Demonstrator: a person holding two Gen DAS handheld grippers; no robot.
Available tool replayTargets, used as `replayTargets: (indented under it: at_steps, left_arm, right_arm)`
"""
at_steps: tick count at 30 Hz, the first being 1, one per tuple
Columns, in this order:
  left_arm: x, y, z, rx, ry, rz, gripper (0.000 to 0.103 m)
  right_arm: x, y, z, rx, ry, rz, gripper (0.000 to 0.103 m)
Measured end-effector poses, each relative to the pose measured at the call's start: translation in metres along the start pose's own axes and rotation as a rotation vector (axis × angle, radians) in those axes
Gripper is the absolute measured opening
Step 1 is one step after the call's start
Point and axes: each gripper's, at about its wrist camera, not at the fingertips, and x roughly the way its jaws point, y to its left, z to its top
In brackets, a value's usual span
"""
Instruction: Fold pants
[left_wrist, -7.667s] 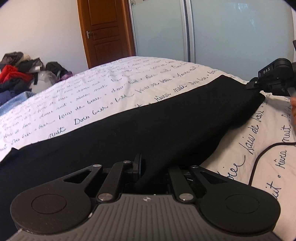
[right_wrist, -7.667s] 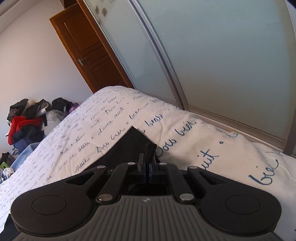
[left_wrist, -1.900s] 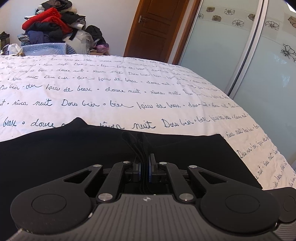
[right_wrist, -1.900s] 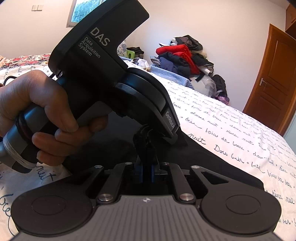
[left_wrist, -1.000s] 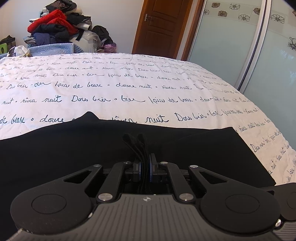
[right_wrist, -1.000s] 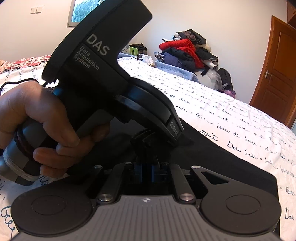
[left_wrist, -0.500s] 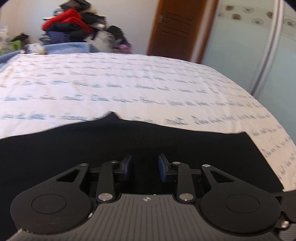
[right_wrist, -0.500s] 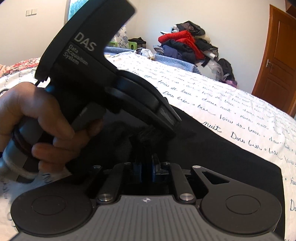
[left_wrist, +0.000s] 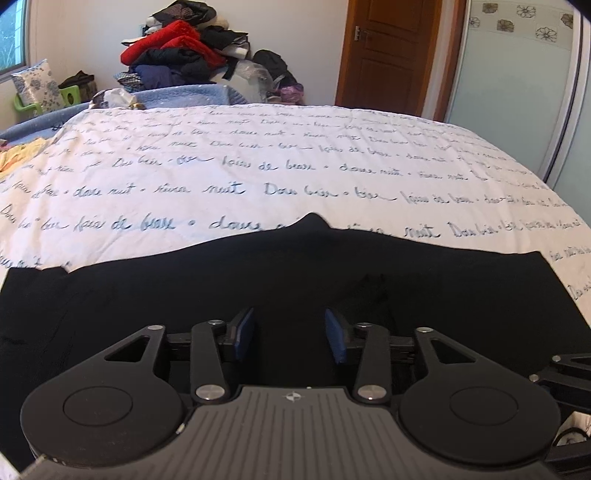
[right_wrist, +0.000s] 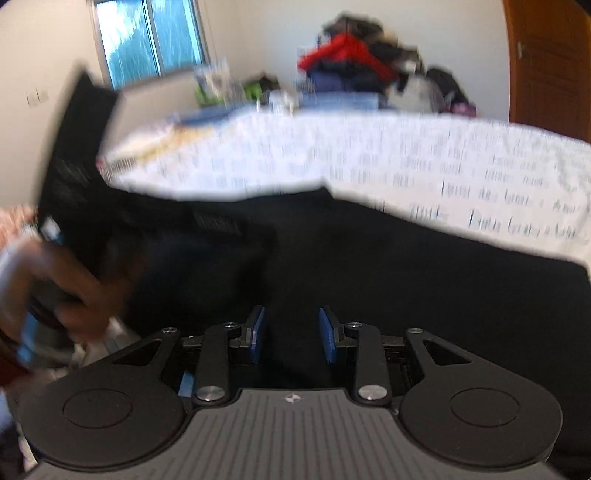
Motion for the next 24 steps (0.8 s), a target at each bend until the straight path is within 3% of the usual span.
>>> replayTargets:
  at_steps: [4,8,13,18,21,24]
  left_arm:
    - [-0.01,0.004,-0.005,0.029,-0.025,0.046,0.06]
    - [-0.016,0.011,-0.011,0.034,-0.005,0.046,0.062]
    - [-0.049,0.039,-0.017,-0.078,-0.071,0.074,0.064]
    - [-0.074,0.092,-0.022,-0.233,-0.134,0.2,0.069]
    - [-0.071,0.12,-0.028,-0.279,-0.054,0.236,0.067]
    - [-0.071,0.13,-0.042,-0.254,-0.008,0.216,0.062]
  right_arm:
    - [-0.006,0.008,0.003,-0.016,-0.043,-0.021,0.031]
    - [0.009,0.011,0.002,-0.063,0.022,-0.052,0.032]
    - [-0.002,0.026,0.014,-0.09,-0.038,-0.028,0.032]
    - [0.011,0.062,0.027,-0.202,-0.028,0.054,0.032]
    - [0.024,0.087,0.031,-0.26,-0.009,0.11,0.032]
    - [0.038,0.108,0.032,-0.304,0.012,0.161,0.032]
